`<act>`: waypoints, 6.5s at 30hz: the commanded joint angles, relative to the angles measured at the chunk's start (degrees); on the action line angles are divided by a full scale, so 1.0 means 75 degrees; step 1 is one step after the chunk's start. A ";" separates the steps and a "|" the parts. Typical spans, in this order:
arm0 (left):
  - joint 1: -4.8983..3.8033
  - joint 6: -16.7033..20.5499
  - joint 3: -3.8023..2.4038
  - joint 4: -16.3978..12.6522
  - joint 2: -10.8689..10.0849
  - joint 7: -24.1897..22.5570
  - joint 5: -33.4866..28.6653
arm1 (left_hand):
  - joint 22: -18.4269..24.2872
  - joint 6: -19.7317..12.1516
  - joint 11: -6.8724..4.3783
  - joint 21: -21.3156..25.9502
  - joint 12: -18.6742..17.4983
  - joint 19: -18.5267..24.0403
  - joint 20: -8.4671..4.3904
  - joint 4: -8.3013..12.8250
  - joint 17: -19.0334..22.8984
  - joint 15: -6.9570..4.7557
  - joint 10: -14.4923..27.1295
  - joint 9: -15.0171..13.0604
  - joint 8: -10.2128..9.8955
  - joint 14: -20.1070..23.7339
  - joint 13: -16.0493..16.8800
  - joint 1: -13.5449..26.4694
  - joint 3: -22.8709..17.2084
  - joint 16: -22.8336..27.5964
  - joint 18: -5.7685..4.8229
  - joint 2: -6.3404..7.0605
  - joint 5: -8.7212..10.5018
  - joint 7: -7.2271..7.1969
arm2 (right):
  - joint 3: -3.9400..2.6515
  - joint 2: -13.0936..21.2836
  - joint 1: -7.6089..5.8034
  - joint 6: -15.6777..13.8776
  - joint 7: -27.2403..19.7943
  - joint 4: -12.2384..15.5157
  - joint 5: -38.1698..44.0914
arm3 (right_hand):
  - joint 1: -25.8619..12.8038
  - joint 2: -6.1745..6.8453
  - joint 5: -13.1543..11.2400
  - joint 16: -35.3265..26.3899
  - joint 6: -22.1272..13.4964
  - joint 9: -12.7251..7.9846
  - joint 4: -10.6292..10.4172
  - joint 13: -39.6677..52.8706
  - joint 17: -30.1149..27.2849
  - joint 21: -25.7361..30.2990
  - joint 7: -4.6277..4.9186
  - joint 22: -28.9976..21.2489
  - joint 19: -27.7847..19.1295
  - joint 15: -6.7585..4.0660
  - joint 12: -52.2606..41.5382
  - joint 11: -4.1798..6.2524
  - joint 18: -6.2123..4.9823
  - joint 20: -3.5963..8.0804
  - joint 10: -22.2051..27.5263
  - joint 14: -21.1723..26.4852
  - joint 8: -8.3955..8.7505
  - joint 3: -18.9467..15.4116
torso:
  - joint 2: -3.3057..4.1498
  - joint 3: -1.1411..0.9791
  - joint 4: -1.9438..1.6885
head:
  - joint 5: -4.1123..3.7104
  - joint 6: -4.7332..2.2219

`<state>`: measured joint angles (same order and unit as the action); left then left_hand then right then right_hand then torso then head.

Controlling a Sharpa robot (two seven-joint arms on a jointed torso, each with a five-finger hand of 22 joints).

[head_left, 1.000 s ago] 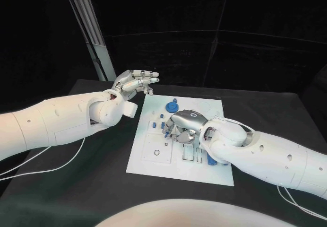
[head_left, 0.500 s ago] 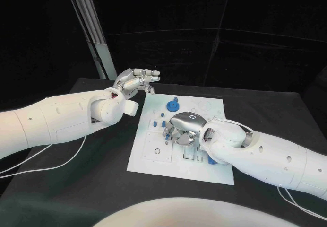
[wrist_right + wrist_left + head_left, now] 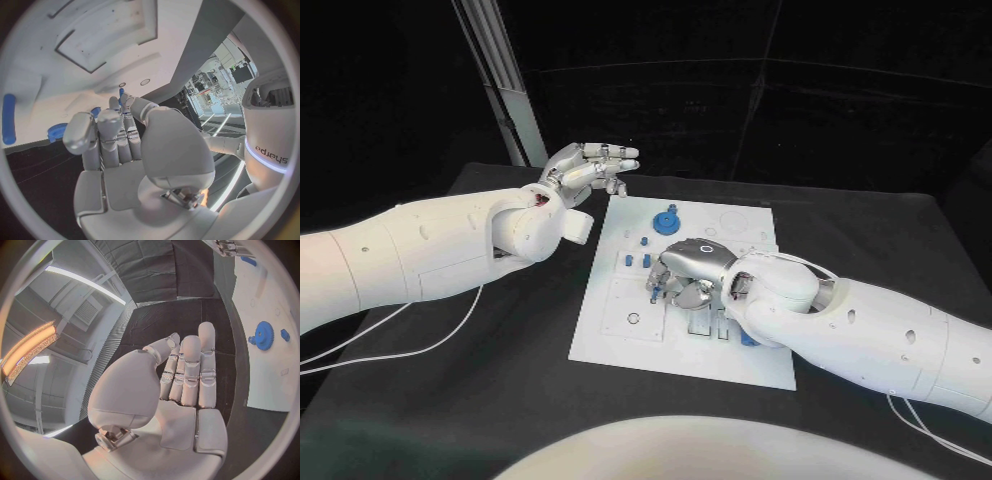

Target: Assemble the parts on the task board

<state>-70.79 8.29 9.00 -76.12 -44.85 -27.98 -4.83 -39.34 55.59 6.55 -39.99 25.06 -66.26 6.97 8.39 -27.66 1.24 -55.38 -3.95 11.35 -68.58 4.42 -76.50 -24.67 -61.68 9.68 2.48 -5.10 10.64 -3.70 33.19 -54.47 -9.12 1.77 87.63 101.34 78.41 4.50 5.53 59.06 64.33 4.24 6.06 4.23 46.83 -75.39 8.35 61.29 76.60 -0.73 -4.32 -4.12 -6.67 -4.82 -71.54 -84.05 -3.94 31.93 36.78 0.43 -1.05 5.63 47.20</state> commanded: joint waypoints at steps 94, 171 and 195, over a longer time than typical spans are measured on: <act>-0.0012 -0.0304 -0.0003 0.0108 0.0019 0.0118 -0.0023 | 0.0018 -0.0045 0.0008 0.0063 0.0059 0.0058 -0.0001 0.0025 0.0065 0.0025 0.0118 0.0004 0.0062 0.0081 -0.0018 0.0011 0.0031 0.0045 0.0107 -0.0048 -0.0004 0.0013 | -0.0478 0.1881 -0.0182 0.0092 0.0863 0.0554 -0.0680 | -0.0311 0.0568 0.0188 -0.0554 -0.1290 -0.0042 -0.0450 -0.0069 -0.1043 0.0574 0.0090 -0.1095 -0.0737 0.0196 -0.0186 -0.0235 -0.0075 -0.0256 0.1624 0.0276 0.0026 -0.1479 | -0.0030 0.0001 0.0063 | -0.0356 -0.0291; -0.0014 -0.0360 -0.0004 0.0119 -0.0012 0.0236 -0.0023 | 0.0023 -0.0119 0.0034 0.0074 0.0100 0.0050 0.0016 0.0016 -0.0001 0.0045 0.0263 0.0011 0.0080 0.0049 -0.0035 0.0058 0.0048 -0.0019 0.0105 -0.0082 -0.0004 0.0031 | -0.0476 0.1435 -0.0176 0.0118 0.1017 0.0283 0.0069 | 0.0233 0.0027 -0.0332 0.0276 0.0042 0.0132 -0.0212 0.0137 -0.0191 -0.0096 -0.0066 0.0015 -0.0125 -0.0081 -0.0670 0.0108 0.0124 -0.0023 -0.0156 0.0026 -0.0394 -0.0338 | -0.0038 -0.0004 0.0072 | -0.0332 -0.0172; -0.0014 -0.0357 -0.0004 0.0141 0.0001 0.0240 -0.0023 | 0.0025 -0.0130 0.0039 0.0076 0.0102 0.0048 0.0019 0.0014 -0.0003 0.0049 0.0294 0.0011 0.0084 0.0047 -0.0039 0.0066 0.0050 -0.0025 0.0105 -0.0089 -0.0006 0.0036 | -0.0485 0.1911 -0.0182 -0.0626 0.0867 0.1467 -0.0456 | 0.0225 0.0066 -0.0320 0.0395 -0.0064 0.0111 -0.0158 0.0161 -0.0076 -0.0174 -0.0032 0.0122 -0.0085 -0.0073 -0.0579 0.0076 0.0148 0.0005 -0.0046 0.0014 -0.0318 -0.0347 | -0.0036 -0.0007 0.0071 | -0.0314 -0.0217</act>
<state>-70.80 6.22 9.03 -75.07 -44.90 -26.02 -4.85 -39.21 54.96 6.86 -39.78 25.50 -66.26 6.97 8.39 -27.65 1.44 -53.43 -3.95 11.81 -68.39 4.19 -76.29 -24.67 -61.69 9.66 2.27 -5.10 10.83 -7.29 47.70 -55.73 -11.89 8.91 97.78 99.82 79.66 4.94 2.75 61.73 64.12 5.14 4.40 5.39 46.30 -76.54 7.99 62.18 75.68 -1.03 -8.97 -4.90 -6.66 -4.90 -70.76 -83.95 -6.59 29.30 36.43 0.44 -0.48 3.15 45.60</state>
